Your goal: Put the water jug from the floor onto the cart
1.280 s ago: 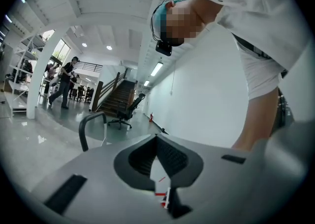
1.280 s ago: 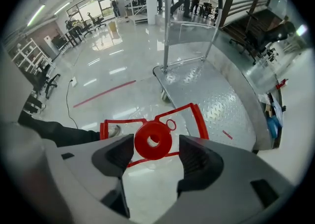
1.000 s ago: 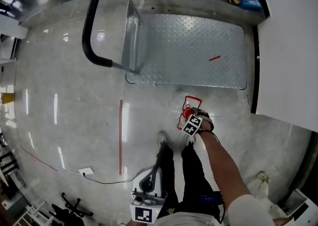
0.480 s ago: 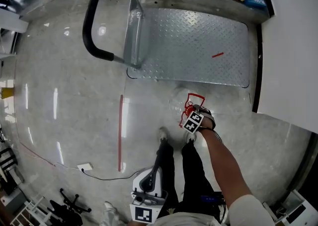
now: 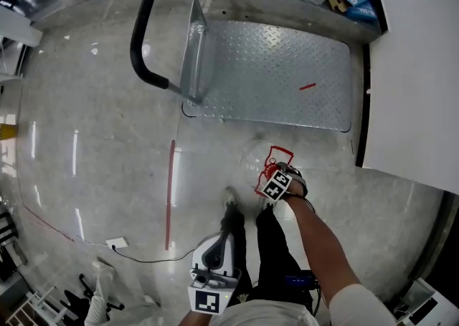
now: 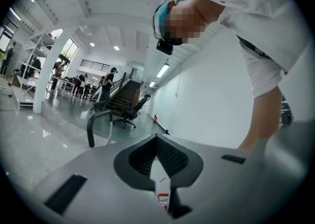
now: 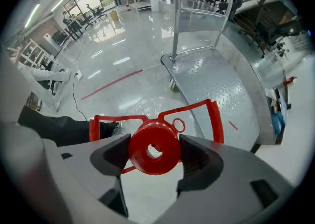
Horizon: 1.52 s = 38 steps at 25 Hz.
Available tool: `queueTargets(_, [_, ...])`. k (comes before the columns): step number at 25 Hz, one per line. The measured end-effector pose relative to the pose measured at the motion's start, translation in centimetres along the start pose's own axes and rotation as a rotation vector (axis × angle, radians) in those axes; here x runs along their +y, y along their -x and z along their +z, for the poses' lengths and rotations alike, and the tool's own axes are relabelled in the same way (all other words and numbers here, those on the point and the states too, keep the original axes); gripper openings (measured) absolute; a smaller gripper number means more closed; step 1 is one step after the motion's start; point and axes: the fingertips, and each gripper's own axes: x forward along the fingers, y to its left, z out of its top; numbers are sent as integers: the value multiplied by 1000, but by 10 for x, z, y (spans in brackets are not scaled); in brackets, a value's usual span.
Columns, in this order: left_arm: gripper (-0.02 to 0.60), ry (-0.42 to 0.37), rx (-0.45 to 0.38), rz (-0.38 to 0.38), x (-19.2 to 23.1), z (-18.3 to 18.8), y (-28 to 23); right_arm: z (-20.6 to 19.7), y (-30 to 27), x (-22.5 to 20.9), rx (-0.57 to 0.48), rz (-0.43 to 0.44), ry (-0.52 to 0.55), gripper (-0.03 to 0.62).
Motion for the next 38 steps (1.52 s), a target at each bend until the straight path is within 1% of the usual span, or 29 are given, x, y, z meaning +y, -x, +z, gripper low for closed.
queueTargets(3, [3, 2, -28, -16, -1, 17, -1, -4, 31, 4, 3, 9, -33, 302])
queueTargets(6, [3, 12, -50, -36, -4, 38, 1, -3, 69, 5, 20, 27, -41, 302])
queueTargets(10, [3, 21, -109, -56, -5, 74, 3, 8, 117, -6, 34, 44, -52, 302])
queueTargets(12, [3, 20, -137, -72, -4, 92, 5, 20, 138, -18, 30, 38, -64, 302])
queueTargets(15, [3, 8, -170, -89, -2, 112, 8, 40, 166, -37, 27, 16, -42, 302])
queueTargets(21, [3, -11, -194, -88, 7, 131, -3, 92, 207, -90, -43, -51, -34, 302])
queueTargets(25, [3, -20, -201, -71, 13, 138, -25, 128, 217, -131, -86, -76, -19, 302])
queueTargets(28, [3, -43, -196, -48, 20, 141, -46, 155, 217, -163, -109, -68, -7, 302])
queueTargets(32, [3, -65, -187, -2, 36, 141, -75, 190, 202, -202, -108, -43, 20, 302])
queueTargets(35, [3, -63, -181, 34, 49, 140, -95, 220, 191, -229, -100, -32, 68, 302])
queueTargets(38, [3, -63, -153, 63, 61, 135, -109, 248, 180, -252, -86, -30, 127, 302])
